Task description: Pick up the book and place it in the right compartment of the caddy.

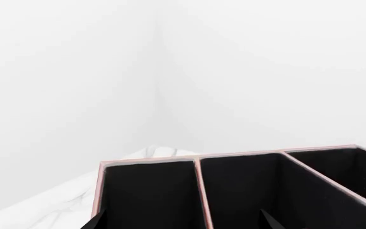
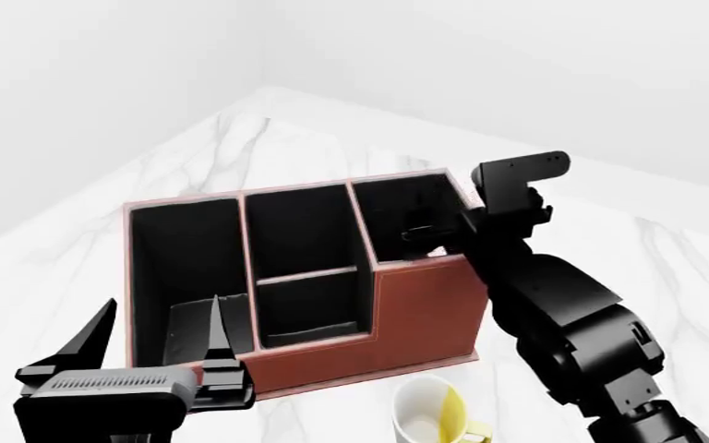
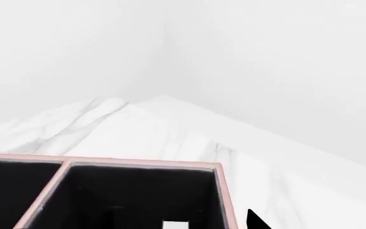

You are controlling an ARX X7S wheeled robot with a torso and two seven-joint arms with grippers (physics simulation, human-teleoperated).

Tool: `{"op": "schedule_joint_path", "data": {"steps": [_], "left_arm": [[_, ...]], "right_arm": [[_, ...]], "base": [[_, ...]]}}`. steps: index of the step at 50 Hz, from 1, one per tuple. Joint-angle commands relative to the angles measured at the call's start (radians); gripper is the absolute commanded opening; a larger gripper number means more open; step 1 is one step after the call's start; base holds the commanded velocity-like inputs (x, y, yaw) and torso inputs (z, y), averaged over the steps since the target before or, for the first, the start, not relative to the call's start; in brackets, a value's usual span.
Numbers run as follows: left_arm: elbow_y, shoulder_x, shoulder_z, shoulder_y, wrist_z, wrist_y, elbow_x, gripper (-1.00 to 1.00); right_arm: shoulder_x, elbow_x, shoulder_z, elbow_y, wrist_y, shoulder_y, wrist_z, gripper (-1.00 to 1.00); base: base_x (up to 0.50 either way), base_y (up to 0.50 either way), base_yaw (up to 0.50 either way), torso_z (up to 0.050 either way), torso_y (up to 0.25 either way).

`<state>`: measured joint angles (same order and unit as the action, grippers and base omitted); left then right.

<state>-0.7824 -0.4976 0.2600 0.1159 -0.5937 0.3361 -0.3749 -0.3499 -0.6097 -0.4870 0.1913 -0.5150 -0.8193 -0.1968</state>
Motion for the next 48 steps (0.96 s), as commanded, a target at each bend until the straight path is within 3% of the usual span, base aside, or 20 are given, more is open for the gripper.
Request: {"op": "schedule_joint_path", "data": {"steps": [1, 16, 48], "left_arm": [[0.0, -0.002, 0.003, 0.0, -0.002, -0.001, 0.001, 1.0], [-0.003, -0.004, 0.008, -0.002, -0.006, 0.0, 0.001, 1.0], [-0.013, -0.012, 0.002, 0.008, -0.009, -0.032, 0.003, 1.0]], "right_arm": [[-0.021, 0.009, 0.024, -0.098, 0.062, 0.019, -0.024, 1.0], [-0.06, 0.024, 0.073, -0.252, 0.16, 0.044, -0.053, 1.0], [-0.221, -0.127, 0.272, -0.716, 0.171, 0.155, -0.182, 1.0]], "base": [[0.0, 0.0, 0.0, 0.0, 0.0], [0.0, 0.0, 0.0, 0.0, 0.0], [0.0, 0.0, 0.0, 0.0, 0.0]]}}
